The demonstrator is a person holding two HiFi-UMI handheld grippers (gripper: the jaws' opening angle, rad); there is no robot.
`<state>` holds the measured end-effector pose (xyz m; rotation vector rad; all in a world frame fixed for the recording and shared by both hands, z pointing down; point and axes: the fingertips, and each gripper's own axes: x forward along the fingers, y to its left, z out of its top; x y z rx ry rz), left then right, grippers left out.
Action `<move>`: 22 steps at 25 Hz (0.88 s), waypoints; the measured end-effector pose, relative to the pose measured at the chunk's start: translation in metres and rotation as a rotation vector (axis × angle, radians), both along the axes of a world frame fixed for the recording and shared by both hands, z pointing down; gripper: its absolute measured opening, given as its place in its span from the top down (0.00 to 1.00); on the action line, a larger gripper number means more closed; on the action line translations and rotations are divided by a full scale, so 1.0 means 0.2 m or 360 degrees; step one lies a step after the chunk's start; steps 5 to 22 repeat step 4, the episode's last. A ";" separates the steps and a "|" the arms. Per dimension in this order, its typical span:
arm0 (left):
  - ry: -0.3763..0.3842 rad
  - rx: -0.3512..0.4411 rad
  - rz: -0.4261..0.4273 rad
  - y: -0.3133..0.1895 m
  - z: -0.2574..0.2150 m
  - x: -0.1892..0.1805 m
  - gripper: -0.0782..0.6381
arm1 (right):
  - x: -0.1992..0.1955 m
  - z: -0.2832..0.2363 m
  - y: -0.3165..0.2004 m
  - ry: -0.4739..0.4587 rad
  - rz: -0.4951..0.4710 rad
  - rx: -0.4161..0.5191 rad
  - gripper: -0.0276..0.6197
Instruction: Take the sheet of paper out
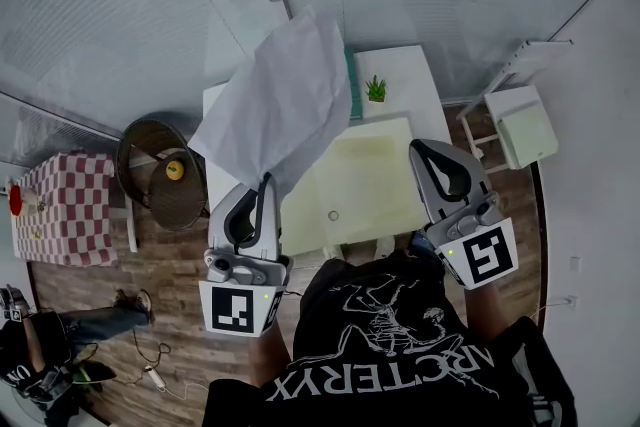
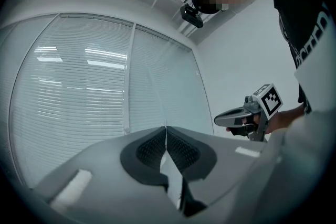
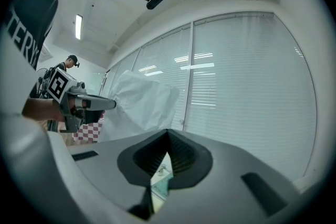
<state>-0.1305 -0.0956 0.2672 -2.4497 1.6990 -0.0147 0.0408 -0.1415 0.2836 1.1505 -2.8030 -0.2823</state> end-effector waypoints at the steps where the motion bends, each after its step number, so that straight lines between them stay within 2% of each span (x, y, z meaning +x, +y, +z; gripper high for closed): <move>1: 0.0001 0.0001 0.0000 0.00 0.00 0.00 0.88 | 0.00 0.00 0.00 -0.0010 0.0003 -0.0006 0.94; 22: 0.0003 -0.0004 0.0001 -0.01 0.01 0.01 0.88 | 0.02 0.02 -0.01 -0.0027 0.0010 -0.0024 0.94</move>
